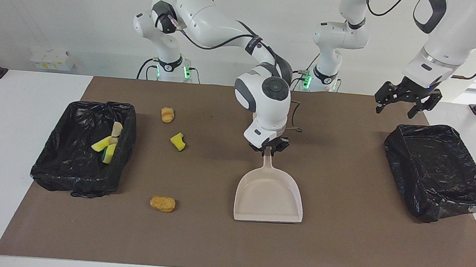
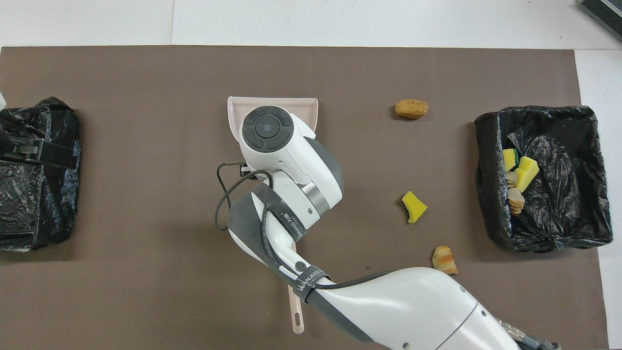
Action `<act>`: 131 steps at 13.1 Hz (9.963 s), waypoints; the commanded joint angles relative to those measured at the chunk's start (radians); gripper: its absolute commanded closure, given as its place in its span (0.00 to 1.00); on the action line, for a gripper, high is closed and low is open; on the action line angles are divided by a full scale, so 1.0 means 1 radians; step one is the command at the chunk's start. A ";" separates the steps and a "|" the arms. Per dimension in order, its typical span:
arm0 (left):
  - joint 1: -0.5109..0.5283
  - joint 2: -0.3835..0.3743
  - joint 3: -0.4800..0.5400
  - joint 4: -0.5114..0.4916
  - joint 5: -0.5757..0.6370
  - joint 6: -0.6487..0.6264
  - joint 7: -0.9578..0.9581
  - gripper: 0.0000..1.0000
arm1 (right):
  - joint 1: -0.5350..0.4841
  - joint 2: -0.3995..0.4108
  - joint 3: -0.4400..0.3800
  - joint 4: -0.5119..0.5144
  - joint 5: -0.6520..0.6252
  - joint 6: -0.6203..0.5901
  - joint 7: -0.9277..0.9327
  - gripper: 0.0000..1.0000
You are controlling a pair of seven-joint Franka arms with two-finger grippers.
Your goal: Sweep and dump trash in bin
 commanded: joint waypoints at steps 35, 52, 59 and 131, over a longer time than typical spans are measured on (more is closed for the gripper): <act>-0.507 0.298 -0.006 -0.274 0.008 0.644 -0.353 0.27 | -0.601 -0.755 -0.010 -0.461 -0.019 -0.440 -0.338 0.00; -0.493 0.276 -0.006 -0.253 -0.020 0.579 -0.341 1.00 | -0.618 -0.765 -0.008 -0.474 -0.030 -0.376 -0.460 0.00; -0.416 0.209 0.006 -0.190 -0.020 0.422 -0.258 1.00 | -0.423 -0.832 0.002 -0.634 -0.011 -0.344 -0.408 0.00; -0.326 0.149 0.000 -0.478 0.164 0.508 0.865 1.00 | -0.256 -0.914 -0.001 -1.254 0.038 0.035 0.008 1.00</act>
